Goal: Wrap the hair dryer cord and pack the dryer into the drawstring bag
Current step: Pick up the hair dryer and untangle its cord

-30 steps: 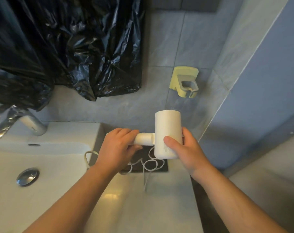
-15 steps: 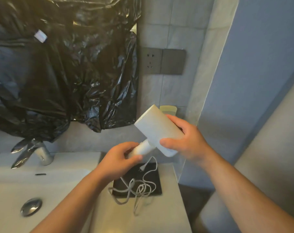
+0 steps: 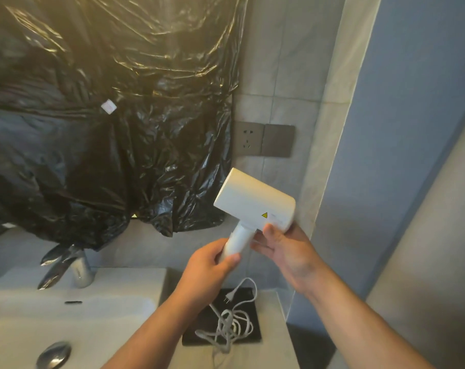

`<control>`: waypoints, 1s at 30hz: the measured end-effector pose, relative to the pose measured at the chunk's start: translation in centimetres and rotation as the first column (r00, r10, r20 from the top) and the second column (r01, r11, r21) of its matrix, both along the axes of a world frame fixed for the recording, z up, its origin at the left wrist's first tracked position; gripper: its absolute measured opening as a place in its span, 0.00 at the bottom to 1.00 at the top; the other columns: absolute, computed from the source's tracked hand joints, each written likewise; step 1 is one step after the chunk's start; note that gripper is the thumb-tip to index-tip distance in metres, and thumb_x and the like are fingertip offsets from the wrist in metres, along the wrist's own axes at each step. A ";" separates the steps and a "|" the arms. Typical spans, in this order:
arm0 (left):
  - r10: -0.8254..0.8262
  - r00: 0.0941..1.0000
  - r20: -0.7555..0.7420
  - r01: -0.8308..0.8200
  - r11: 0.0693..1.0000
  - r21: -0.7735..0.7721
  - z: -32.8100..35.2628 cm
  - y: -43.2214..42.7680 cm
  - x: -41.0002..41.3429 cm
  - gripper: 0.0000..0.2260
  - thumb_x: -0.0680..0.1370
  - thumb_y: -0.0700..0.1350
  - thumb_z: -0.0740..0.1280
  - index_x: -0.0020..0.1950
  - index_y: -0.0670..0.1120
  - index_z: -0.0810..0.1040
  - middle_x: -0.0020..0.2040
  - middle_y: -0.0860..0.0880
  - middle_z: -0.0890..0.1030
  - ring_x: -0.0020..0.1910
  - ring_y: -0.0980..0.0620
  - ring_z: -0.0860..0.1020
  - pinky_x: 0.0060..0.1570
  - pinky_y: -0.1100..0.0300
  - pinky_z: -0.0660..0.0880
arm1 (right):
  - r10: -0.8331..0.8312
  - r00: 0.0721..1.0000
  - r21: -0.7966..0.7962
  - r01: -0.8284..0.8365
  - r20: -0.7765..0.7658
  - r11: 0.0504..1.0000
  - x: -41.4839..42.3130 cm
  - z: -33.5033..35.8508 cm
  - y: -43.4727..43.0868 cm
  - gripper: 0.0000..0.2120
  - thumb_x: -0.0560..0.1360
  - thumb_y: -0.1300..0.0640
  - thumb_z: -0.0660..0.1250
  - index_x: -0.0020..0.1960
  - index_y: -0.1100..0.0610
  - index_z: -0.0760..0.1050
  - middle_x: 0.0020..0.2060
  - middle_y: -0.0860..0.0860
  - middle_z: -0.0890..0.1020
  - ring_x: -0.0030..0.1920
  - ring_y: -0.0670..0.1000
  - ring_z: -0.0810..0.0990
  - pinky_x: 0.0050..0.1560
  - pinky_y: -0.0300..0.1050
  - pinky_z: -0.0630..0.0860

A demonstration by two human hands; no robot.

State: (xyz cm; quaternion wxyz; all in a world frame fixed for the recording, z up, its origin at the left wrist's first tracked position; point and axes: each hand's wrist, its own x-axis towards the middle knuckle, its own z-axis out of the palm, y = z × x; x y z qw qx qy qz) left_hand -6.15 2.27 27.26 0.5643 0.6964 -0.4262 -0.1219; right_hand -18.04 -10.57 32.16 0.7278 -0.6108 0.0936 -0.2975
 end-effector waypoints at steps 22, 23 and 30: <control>0.095 0.977 -0.193 -0.147 0.951 -0.274 10.4 4.0 5.0 0.17 0.64 0.49 0.80 0.51 0.52 0.83 0.46 0.49 0.83 0.39 0.50 0.80 0.23 0.69 0.70 | 0.057 0.995 -0.190 -0.071 -0.080 0.979 2.7 2.6 3.2 0.22 0.70 0.46 0.71 0.59 0.57 0.76 0.49 0.53 0.85 0.48 0.53 0.84 0.46 0.46 0.80; 0.106 0.968 -0.227 -0.171 0.942 -0.289 10.4 4.0 5.0 0.17 0.63 0.51 0.78 0.50 0.52 0.83 0.46 0.48 0.83 0.39 0.49 0.80 0.23 0.68 0.70 | 0.035 0.989 -0.223 -0.066 -0.142 0.972 2.6 2.1 3.4 0.18 0.72 0.49 0.69 0.58 0.57 0.76 0.47 0.54 0.85 0.47 0.53 0.83 0.46 0.45 0.79; 0.083 0.941 -0.327 -0.186 0.937 -0.297 9.8 3.9 5.5 0.18 0.66 0.55 0.73 0.51 0.48 0.81 0.50 0.42 0.82 0.43 0.42 0.80 0.23 0.62 0.73 | -0.113 0.941 -0.356 -0.008 -0.319 0.935 2.9 0.8 4.2 0.07 0.79 0.54 0.64 0.52 0.58 0.74 0.35 0.54 0.76 0.34 0.52 0.74 0.35 0.46 0.74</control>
